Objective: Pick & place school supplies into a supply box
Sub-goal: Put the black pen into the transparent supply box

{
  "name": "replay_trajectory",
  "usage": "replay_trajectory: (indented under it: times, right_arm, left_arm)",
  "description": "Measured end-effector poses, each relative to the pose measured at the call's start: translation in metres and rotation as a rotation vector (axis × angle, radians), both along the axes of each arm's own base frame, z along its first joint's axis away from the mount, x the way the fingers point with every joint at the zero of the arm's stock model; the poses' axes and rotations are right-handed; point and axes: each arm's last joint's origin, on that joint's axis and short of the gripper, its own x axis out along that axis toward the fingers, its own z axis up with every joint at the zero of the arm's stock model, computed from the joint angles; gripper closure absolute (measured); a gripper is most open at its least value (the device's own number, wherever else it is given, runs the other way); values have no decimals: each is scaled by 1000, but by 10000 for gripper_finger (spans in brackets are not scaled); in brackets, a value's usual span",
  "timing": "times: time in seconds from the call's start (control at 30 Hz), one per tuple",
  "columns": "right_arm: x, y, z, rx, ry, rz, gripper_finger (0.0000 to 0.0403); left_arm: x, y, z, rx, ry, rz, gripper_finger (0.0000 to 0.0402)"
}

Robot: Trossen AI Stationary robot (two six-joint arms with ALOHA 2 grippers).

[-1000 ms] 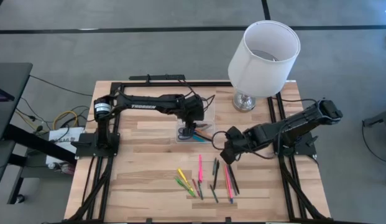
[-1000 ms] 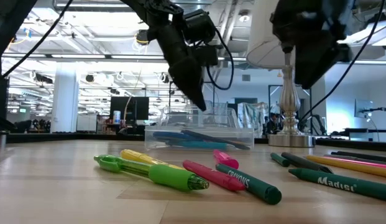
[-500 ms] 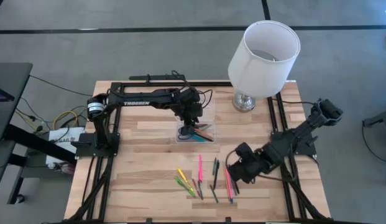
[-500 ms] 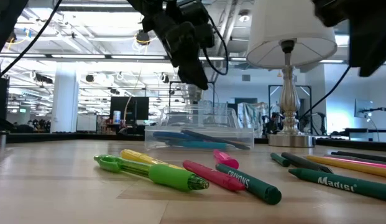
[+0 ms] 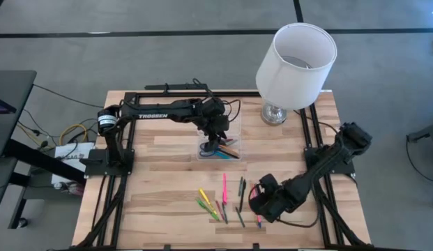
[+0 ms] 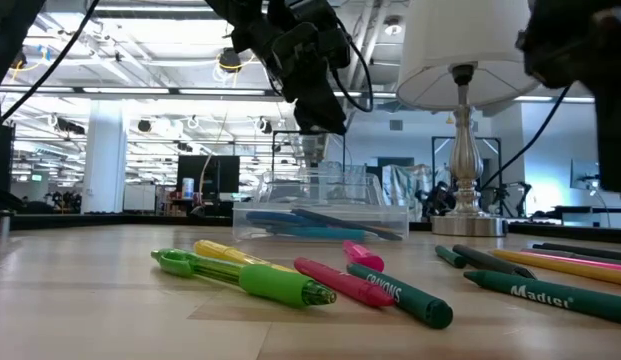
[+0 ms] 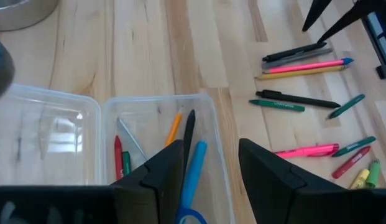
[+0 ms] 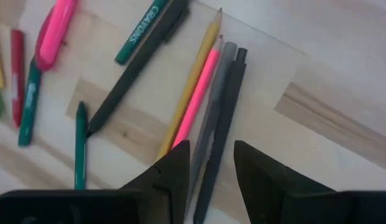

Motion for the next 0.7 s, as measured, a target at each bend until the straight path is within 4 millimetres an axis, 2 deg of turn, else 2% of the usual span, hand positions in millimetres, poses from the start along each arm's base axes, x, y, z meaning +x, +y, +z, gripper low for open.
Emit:
replay_trajectory:
  times: [0.43,0.7]
  right_arm:
    - [12,-2,-24,57,106,-30,286]
    - [12,-4,-25,54,131,-38,286]
  left_arm:
    - [-1,-1,-1,-11,9,-4,253]
    - [-1,-1,-1,-12,11,-5,253]
